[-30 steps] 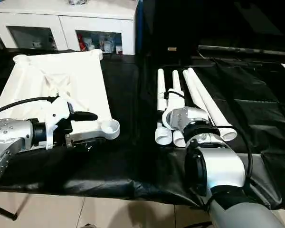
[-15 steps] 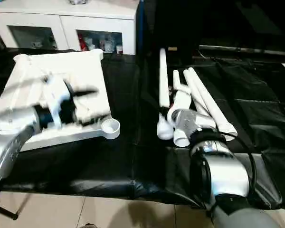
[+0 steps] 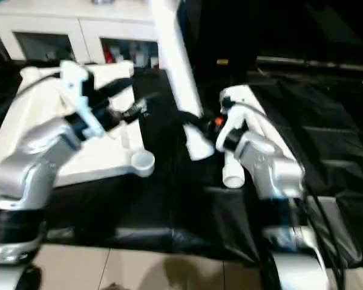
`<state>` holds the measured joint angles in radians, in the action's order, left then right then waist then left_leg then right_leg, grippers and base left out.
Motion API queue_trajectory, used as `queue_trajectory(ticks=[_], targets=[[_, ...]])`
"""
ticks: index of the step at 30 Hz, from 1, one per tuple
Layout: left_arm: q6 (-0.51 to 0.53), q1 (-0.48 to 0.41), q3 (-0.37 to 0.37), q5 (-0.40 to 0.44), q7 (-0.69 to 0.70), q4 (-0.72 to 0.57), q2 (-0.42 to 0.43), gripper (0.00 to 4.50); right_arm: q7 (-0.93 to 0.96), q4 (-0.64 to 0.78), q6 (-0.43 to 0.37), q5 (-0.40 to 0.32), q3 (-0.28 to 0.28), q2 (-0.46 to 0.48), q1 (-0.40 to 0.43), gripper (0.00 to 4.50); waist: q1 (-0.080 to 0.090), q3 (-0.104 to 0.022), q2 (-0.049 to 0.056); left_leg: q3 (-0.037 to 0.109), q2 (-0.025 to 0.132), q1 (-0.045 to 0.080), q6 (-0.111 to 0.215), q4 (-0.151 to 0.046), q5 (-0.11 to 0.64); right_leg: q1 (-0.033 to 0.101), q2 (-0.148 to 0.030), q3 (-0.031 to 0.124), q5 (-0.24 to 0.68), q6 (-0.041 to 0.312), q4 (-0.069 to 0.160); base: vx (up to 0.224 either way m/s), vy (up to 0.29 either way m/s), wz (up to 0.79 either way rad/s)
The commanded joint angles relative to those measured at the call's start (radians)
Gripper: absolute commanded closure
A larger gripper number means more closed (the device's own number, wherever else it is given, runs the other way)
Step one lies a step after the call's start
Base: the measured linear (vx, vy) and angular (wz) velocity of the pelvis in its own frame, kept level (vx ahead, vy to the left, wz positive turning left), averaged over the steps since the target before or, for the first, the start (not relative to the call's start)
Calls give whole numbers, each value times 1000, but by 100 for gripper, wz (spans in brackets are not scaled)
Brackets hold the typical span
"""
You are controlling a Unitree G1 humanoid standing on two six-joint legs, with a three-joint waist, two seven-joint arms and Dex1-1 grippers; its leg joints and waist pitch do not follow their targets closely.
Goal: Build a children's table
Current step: Pick table leg
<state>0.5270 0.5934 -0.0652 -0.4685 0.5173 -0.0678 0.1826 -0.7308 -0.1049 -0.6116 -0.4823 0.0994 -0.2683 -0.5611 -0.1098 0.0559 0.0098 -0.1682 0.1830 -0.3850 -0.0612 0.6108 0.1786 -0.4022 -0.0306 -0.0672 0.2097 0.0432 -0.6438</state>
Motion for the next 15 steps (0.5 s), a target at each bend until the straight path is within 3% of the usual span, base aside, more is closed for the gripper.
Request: queue_trajectory(ticks=[1, 3, 7, 11, 15], targets=[[56, 25, -32, -77, -30, -25, -29, 0, -23, 98, -35, -41, -23, -11, 39, 262, -6, -68, -4, 13, 40, 10, 28, -56, 105, 63, -99, 60, 198, 104, 99, 0, 0, 0], [115, 47, -58, -135, -64, -28, -72, 0, -32, 204, -72, -76, -55, -16, 101, 262, -9, -70, -4, 14, 39, 7, 35, -56, 97, 63, -98, 59, 189, 105, 99, 0, 0, 0], [161, 71, -72, -175, -93, -2, -104, 0, -37, 268, -92, -71, -110, -11, 140, 263, -8, -70, -2, 18, 40, 7, 36, -58, 103, 61, -97, 56, 206, 93, 102, 0, 0, 0], [203, 74, -74, -192, -112, 4, -115, 0, -32, 274, -87, -55, -126, -8, 140, 263, -7, -68, -3, 18, 41, 9, 29, -58, 117, 58, -100, 57, 231, 87, 107, 0, 0, 0], [265, 75, -102, -234, -167, -2, -137, 0, 16, 258, -70, -20, -128, -2, 129, 263, -7, -70, 0, 20, 42, 9, 21, -59, 108, 58, -98, 56, 200, 93, 103, 0, 0, 0]])
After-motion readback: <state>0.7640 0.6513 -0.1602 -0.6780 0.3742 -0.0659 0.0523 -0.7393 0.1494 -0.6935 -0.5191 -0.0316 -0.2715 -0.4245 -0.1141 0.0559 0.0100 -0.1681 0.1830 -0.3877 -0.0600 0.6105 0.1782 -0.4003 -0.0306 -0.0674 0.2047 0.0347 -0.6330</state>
